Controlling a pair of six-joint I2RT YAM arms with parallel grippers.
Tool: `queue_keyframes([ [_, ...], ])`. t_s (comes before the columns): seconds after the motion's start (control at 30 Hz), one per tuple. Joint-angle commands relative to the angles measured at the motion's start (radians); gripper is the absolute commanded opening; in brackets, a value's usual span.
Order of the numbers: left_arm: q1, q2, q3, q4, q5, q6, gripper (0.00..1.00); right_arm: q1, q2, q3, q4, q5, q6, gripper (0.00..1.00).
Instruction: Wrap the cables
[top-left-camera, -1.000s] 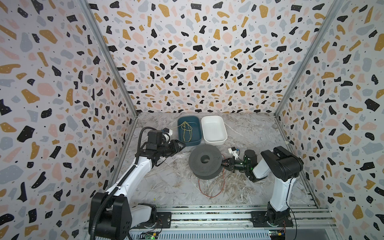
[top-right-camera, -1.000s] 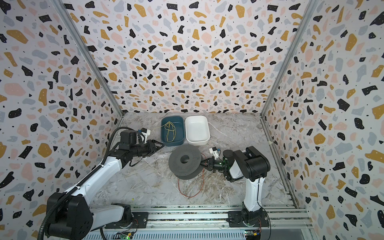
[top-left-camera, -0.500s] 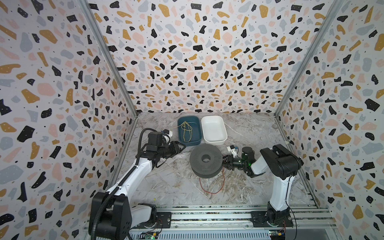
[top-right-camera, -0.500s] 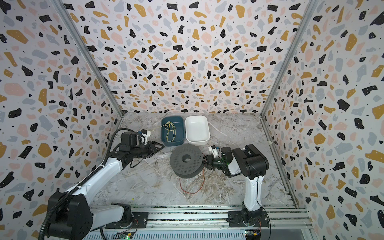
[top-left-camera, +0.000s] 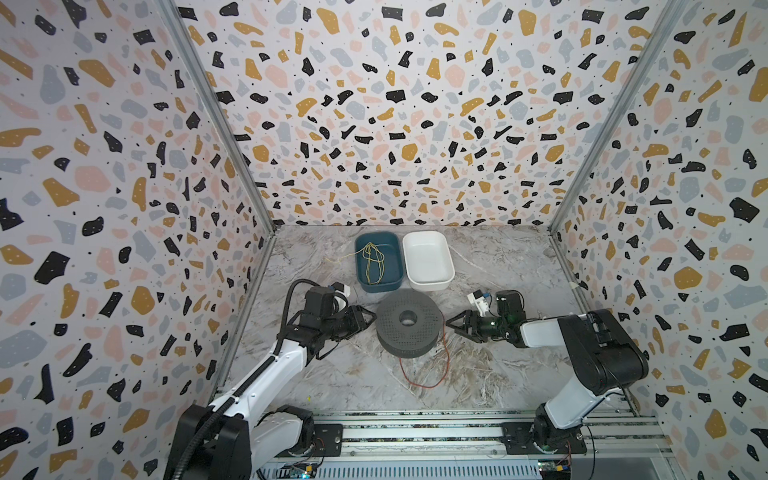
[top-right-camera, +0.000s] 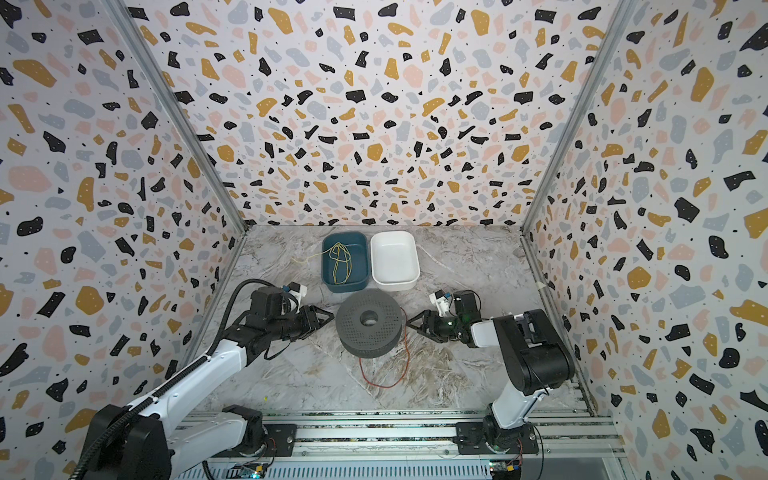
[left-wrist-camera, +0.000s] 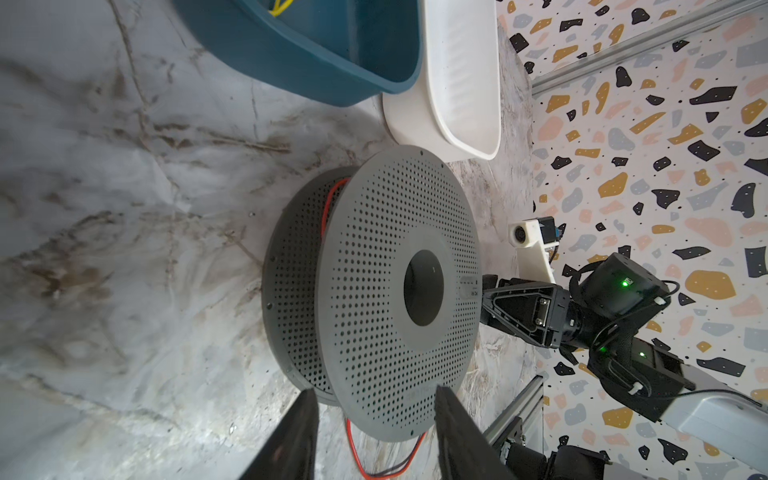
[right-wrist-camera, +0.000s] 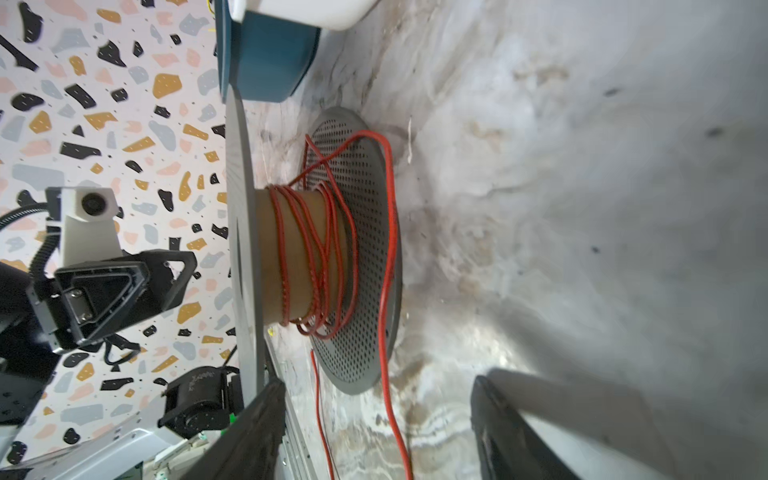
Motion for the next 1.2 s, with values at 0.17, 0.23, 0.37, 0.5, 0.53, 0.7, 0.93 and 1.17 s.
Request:
queue_keyframes([
  [0.17,0.000,-0.020,0.058,-0.051,-0.045,0.044,0.46,0.123,-0.336,-0.027,-0.464,0.295,-0.212,0.67],
  [0.23,0.003,-0.015,0.084,-0.087,-0.054,0.071,0.47,0.201,-0.416,-0.017,-0.526,0.375,-0.216,0.65],
  [0.37,0.031,-0.016,0.106,-0.126,-0.061,0.099,0.48,0.380,-0.520,0.018,-0.595,0.510,-0.181,0.61],
  [0.5,0.070,-0.025,0.111,-0.157,-0.051,0.123,0.50,0.573,-0.523,0.055,-0.589,0.655,-0.143,0.57],
  [0.53,0.081,-0.029,0.117,-0.170,-0.048,0.132,0.51,0.622,-0.513,0.061,-0.569,0.683,-0.141,0.56],
  [0.7,0.113,-0.045,0.153,-0.257,-0.051,0.192,0.58,0.788,-0.349,0.149,-0.537,0.775,-0.171,0.53],
  [0.93,0.133,-0.071,0.144,-0.272,-0.023,0.206,0.62,0.906,-0.129,0.231,-0.490,0.814,-0.227,0.51],
  [1.17,0.137,-0.079,0.136,-0.263,-0.006,0.206,0.62,0.958,-0.029,0.278,-0.493,0.860,-0.262,0.51],
])
